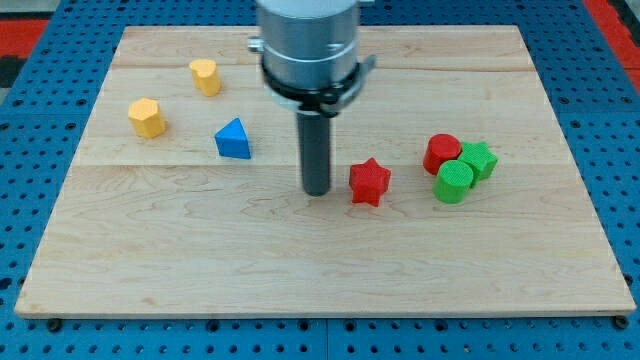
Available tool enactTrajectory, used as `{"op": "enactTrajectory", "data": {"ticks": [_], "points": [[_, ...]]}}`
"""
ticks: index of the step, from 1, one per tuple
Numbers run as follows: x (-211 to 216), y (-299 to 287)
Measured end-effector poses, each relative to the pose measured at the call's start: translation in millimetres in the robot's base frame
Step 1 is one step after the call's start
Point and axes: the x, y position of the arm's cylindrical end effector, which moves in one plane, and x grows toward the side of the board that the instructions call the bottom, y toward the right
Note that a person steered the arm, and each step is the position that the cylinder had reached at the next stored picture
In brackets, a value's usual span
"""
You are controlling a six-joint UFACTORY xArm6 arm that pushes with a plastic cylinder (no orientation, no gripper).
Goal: Move the blue triangle into the yellow hexagon
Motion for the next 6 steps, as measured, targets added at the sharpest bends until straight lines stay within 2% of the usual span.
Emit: {"op": "enactTrajectory", "data": {"ticks": [1, 2, 3, 6], "points": [[0.0, 67.3], [0.0, 86.5], [-0.6, 17.8], [-77.4, -152.4]]}}
